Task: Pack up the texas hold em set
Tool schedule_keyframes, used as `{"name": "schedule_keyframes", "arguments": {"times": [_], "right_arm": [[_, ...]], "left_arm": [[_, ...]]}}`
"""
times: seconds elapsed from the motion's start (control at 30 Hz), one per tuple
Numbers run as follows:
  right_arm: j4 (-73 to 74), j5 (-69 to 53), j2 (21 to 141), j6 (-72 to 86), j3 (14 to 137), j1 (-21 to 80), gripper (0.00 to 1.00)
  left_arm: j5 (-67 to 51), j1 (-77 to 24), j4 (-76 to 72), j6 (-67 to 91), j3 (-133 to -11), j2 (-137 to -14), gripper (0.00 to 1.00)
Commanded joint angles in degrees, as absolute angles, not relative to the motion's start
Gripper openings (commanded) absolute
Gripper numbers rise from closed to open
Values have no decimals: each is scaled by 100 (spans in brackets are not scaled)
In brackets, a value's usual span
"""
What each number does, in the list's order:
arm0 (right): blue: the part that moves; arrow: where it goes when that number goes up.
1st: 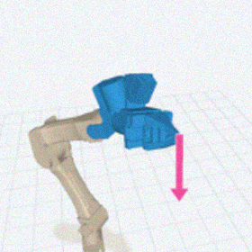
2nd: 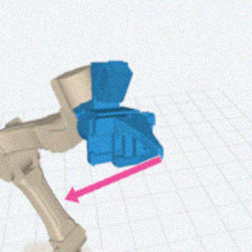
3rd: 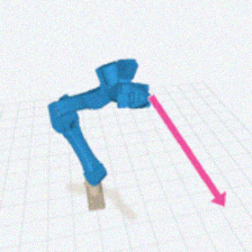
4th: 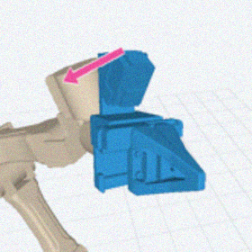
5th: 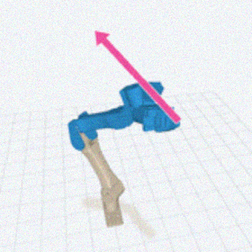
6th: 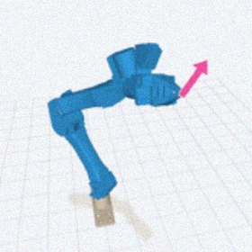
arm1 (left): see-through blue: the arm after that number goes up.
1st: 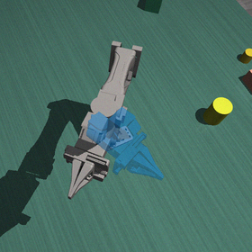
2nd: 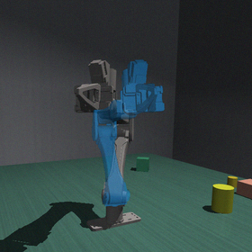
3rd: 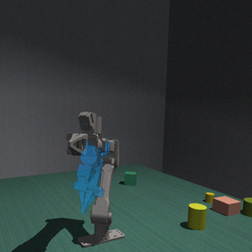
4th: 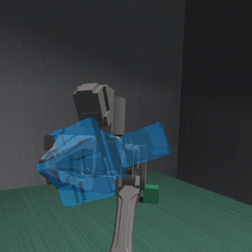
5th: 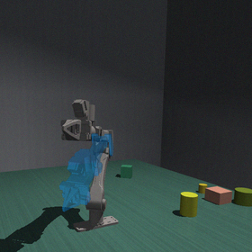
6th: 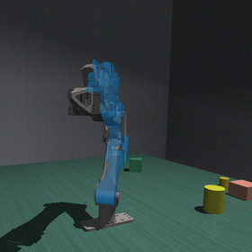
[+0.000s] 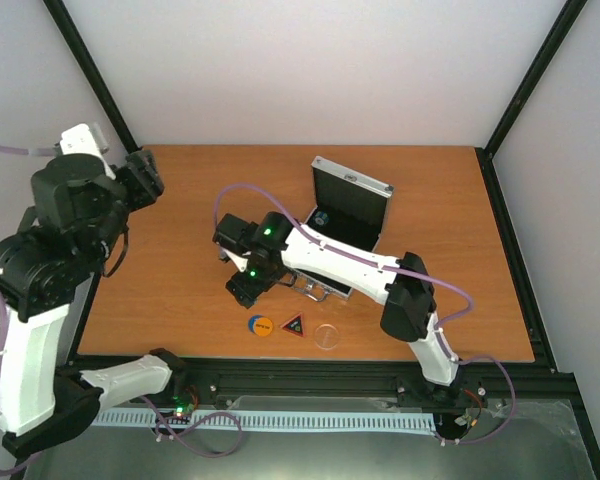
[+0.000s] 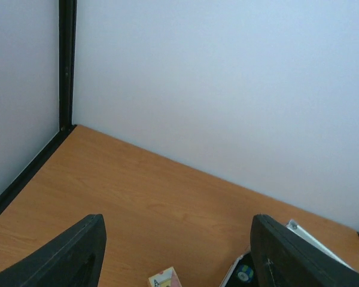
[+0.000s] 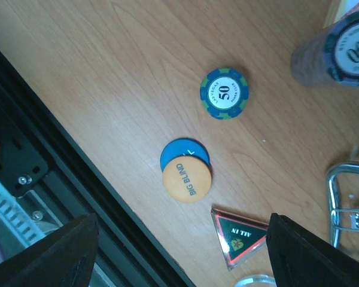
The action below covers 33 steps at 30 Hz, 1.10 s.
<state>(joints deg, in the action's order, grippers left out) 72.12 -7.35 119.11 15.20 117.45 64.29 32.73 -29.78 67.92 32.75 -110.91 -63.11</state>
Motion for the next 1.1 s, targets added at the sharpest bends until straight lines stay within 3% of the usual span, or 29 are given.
{"name": "schedule_keyframes", "arguments": {"times": [0.0, 0.57, 1.07], "right_arm": [[7221, -727, 12141, 1332, 11835, 6489, 78], [7094, -917, 13396, 1720, 12413, 6499, 82], [6962, -293, 14066, 1927, 12869, 6493, 85]], "left_arm": [[3489, -2944, 6632, 3215, -11332, -6161, 68], [2704, -2944, 6543, 3340, -11114, -5741, 68], [2434, -2944, 6863, 3423, -10982, -5560, 69]]}}
